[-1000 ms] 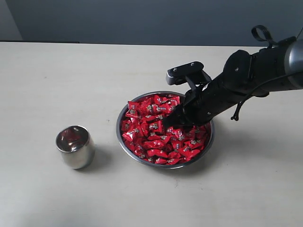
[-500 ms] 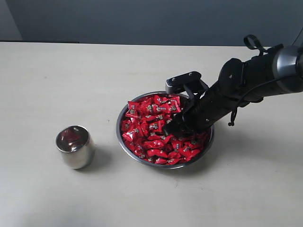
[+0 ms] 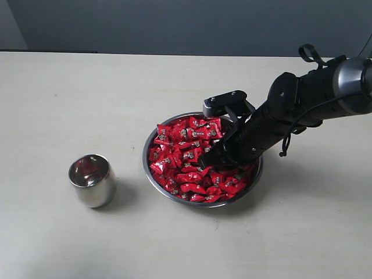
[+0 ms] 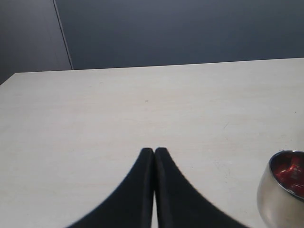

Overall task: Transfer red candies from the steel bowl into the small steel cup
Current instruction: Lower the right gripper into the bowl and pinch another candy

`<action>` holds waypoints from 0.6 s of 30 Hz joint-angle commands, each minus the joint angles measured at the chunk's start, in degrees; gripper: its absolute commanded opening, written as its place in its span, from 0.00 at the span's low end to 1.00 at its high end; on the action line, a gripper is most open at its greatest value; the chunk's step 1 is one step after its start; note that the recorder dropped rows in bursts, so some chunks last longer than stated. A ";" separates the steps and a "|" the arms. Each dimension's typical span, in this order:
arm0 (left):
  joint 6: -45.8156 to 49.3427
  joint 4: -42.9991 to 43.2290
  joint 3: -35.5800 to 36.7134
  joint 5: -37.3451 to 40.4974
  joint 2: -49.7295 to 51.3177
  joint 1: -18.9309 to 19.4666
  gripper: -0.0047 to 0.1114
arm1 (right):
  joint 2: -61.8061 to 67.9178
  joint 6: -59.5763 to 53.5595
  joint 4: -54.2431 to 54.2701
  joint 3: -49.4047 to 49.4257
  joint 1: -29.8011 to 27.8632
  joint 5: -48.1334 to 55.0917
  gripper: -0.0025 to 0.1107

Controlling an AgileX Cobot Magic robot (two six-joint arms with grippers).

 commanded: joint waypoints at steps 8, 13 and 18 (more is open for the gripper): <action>-0.06 -0.13 0.22 -0.09 -0.26 0.03 0.04 | 0.03 0.11 -0.09 0.10 0.18 0.75 0.01; -0.06 -0.13 0.22 -0.09 -0.26 0.03 0.04 | -1.82 0.11 -0.09 0.10 0.18 -0.19 0.01; -0.06 -0.13 0.22 -0.09 -0.26 0.03 0.04 | -4.25 0.11 -0.33 0.10 0.18 -0.81 0.01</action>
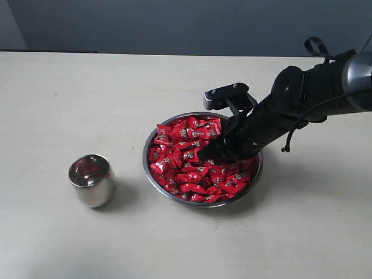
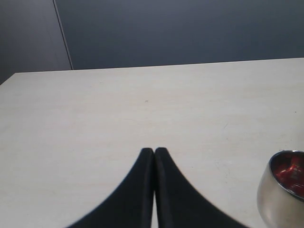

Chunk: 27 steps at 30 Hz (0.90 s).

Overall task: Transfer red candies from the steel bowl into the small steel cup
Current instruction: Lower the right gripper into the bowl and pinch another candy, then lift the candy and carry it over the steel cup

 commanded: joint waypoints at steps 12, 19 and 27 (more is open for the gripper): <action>-0.06 -0.13 0.22 -0.09 -0.26 0.03 0.04 | -11.11 -0.12 -0.79 0.10 0.18 -6.57 0.01; -0.06 -0.13 0.22 -0.09 -0.26 0.03 0.04 | -11.11 -5.33 3.53 -0.03 0.30 -6.68 0.01; -0.06 -0.13 0.22 -0.09 -0.26 0.03 0.04 | -8.45 -22.79 23.59 -4.36 0.84 -0.30 0.01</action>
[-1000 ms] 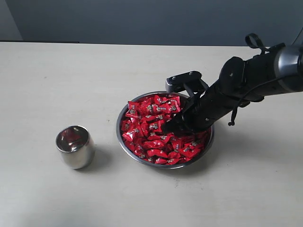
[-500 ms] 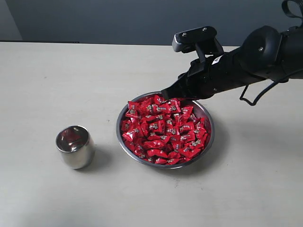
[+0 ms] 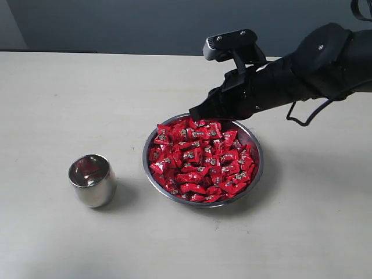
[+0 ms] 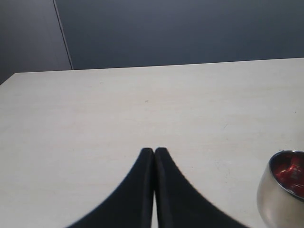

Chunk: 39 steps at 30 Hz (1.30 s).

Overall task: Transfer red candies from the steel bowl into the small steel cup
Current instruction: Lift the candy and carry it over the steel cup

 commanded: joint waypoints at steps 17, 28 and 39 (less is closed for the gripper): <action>-0.06 -0.13 0.22 -0.09 -0.26 0.03 0.04 | 15.56 -8.37 9.60 -20.07 16.38 8.91 0.01; -0.06 -0.13 0.22 -0.09 -0.26 0.03 0.04 | 19.22 -8.37 10.88 -22.99 19.88 11.12 0.01; -0.06 -0.13 0.22 -0.09 -0.26 0.03 0.04 | 20.35 -8.37 11.32 -23.36 19.88 11.30 0.01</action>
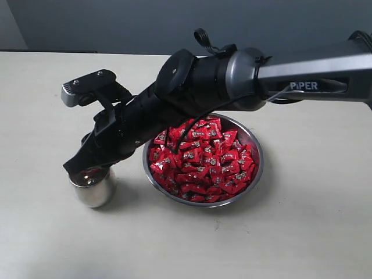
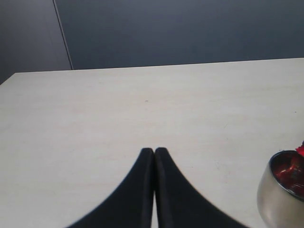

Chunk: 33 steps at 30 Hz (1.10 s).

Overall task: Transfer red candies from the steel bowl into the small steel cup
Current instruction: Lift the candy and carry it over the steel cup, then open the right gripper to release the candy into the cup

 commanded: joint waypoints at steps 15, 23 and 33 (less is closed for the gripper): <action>-0.06 -0.13 0.22 -0.09 -0.26 0.03 0.04 | 1.92 -0.28 1.03 -0.77 0.07 -1.97 0.02; -0.06 -0.13 0.22 -0.09 -0.26 0.03 0.04 | 1.92 -0.28 0.57 -0.77 0.07 -1.63 0.33; -0.06 -0.13 0.22 -0.09 -0.26 0.03 0.04 | 1.92 -0.28 0.57 -0.77 0.07 -1.97 0.39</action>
